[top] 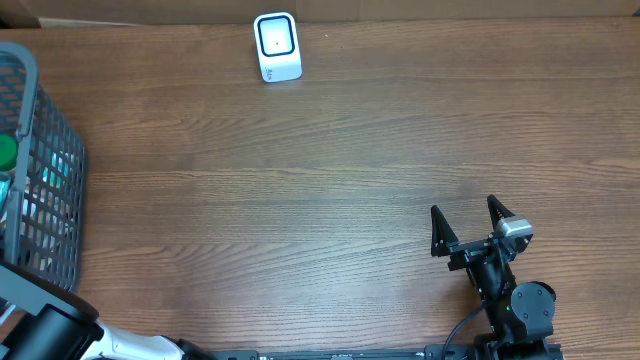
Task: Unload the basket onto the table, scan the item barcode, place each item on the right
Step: 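Close the left gripper on the orange snack box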
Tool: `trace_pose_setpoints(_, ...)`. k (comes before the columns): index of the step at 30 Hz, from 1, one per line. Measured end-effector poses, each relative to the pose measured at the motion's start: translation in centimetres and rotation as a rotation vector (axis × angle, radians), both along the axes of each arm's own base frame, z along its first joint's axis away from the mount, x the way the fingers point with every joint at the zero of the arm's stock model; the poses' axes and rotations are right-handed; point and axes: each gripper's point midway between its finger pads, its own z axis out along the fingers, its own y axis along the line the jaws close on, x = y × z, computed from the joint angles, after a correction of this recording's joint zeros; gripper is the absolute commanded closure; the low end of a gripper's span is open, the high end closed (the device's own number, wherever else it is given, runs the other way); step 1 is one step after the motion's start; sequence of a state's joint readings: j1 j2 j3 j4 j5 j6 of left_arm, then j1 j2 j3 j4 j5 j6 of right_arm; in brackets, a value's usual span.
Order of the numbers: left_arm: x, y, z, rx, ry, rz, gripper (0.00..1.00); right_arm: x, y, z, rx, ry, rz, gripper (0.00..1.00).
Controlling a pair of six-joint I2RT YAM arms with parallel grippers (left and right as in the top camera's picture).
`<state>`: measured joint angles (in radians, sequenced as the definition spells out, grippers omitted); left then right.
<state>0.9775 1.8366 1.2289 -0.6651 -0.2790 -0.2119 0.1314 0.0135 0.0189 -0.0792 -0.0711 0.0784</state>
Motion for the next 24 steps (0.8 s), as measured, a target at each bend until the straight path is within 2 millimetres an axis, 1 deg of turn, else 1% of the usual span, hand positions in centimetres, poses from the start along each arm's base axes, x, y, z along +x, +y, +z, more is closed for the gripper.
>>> trace_pose_setpoints(2, -0.2, 0.1, 0.0, 0.006, 0.009, 0.004, 0.96, 0.0, 0.0, 0.0, 0.000, 0.000, 0.000, 0.00)
trace_pose_setpoints(8, -0.1, 0.4, 0.6, 0.016, 0.013, 0.006, 0.96, 0.0, 0.0, 0.0, 0.000, 0.000, 0.000, 0.00)
trace_pose_setpoints(12, -0.4, -0.8, 1.0, -0.054, 0.030, -0.002, 0.96, 0.0, 0.0, 0.0, 0.000, 0.000, 0.000, 0.00)
trace_pose_setpoints(15, -0.4, -1.8, 1.9, -0.117, 0.032, -0.011, 0.96, 0.0, 0.0, 0.0, 0.000, 0.000, 0.000, 0.00)
trace_pose_setpoints(17, 0.2, -1.9, 3.2, -0.138, 0.014, -0.019, 0.96, 0.0, 0.0, 0.0, 0.000, 0.000, 0.000, 0.00)
trace_pose_setpoints(19, 1.7, -1.3, 5.8, -0.128, -0.039, -0.037, 0.96, 0.0, 0.0, 0.0, 0.000, 0.000, 0.000, 0.00)
trace_pose_setpoints(24, 4.3, -1.7, 9.4, -0.139, -0.130, -0.083, 0.96, 0.0, 0.0, 0.0, 0.000, 0.000, 0.000, 0.00)
